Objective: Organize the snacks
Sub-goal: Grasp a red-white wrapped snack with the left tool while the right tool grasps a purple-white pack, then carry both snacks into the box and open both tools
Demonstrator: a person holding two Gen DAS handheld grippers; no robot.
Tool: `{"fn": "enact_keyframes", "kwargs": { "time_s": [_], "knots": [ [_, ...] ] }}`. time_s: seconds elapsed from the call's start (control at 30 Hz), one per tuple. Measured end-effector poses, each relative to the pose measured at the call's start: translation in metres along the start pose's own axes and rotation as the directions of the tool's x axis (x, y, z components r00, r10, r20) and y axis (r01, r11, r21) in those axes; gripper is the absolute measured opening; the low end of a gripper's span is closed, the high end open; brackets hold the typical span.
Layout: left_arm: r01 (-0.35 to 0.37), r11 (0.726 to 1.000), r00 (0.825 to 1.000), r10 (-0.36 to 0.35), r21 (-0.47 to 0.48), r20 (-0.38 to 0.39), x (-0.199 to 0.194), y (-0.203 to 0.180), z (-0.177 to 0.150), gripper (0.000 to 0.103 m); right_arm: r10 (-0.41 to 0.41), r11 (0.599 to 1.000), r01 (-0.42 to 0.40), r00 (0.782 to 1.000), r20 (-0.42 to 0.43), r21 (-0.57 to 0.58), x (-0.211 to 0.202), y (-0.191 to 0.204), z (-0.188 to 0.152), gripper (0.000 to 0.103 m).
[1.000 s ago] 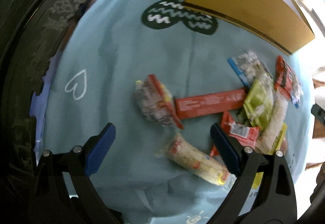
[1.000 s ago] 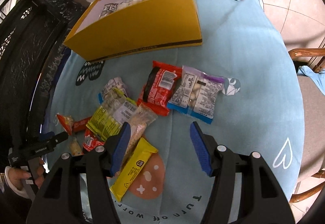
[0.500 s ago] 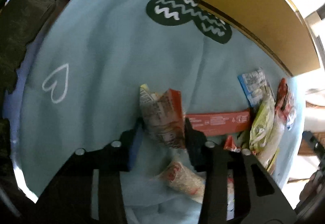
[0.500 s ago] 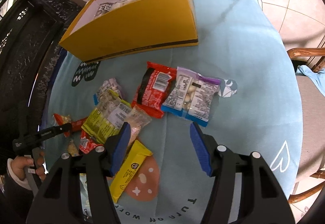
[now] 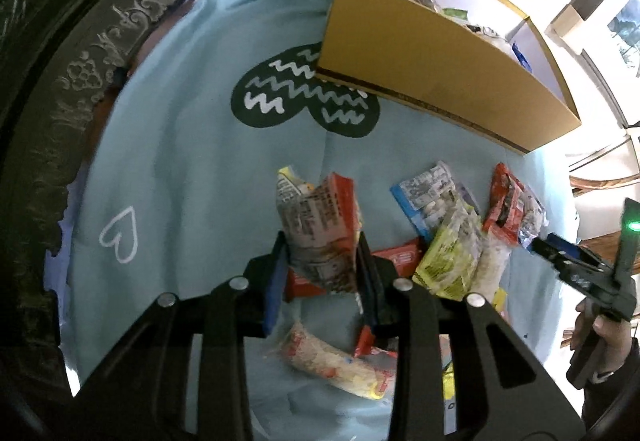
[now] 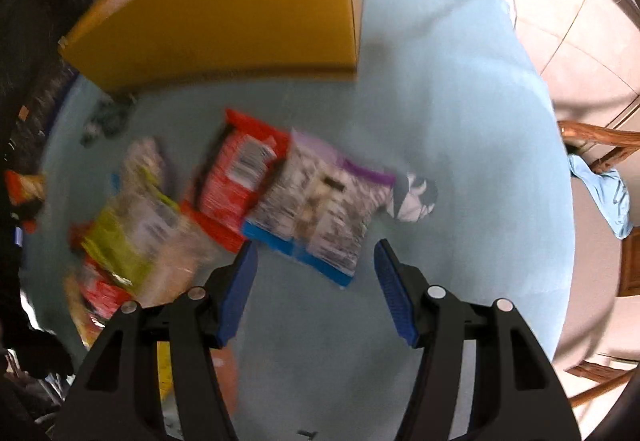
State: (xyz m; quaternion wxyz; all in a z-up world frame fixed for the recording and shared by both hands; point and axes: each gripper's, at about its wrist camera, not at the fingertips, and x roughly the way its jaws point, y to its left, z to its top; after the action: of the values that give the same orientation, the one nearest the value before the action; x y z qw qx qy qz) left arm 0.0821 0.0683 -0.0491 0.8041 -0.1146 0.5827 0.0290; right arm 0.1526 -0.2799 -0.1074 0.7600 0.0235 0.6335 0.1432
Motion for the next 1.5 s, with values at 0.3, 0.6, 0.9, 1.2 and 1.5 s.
{"fn": "enact_keyframes", "kwargs": {
  "time_s": [0.3, 0.6, 0.9, 1.2, 1.5],
  "knots": [
    [-0.011, 1.0, 1.0, 0.011, 0.011, -0.017, 0.017, -0.007, 0.006, 0.033, 0.075, 0.971, -0.078, 0.997, 0.022, 0.226, 0.015, -0.02, 0.018, 0.063],
    [-0.016, 0.999, 0.999, 0.018, 0.05, -0.041, 0.024, -0.021, 0.006, 0.033, -0.136, 0.984, 0.133, 0.991, 0.019, 0.121, 0.025, 0.015, 0.032, 0.06],
    [-0.012, 0.997, 1.0, 0.013, 0.081, -0.009, 0.008, -0.029, 0.002, 0.034, 0.048, 0.965, -0.064, 0.997, 0.066, 0.256, -0.01, -0.018, 0.019, 0.047],
    [0.018, 0.992, 0.998, -0.026, 0.125, 0.06, -0.024, -0.045, 0.013, 0.034, 0.087, 0.979, -0.122, 0.974, 0.208, 0.163, -0.078, -0.004, 0.017, 0.048],
    [0.039, 0.982, 0.985, -0.069, 0.186, 0.16, -0.06, -0.082, 0.061, 0.034, 0.117, 0.989, -0.141, 0.933, 0.341, 0.046, -0.131, 0.02, 0.064, 0.048]
  ]
}}
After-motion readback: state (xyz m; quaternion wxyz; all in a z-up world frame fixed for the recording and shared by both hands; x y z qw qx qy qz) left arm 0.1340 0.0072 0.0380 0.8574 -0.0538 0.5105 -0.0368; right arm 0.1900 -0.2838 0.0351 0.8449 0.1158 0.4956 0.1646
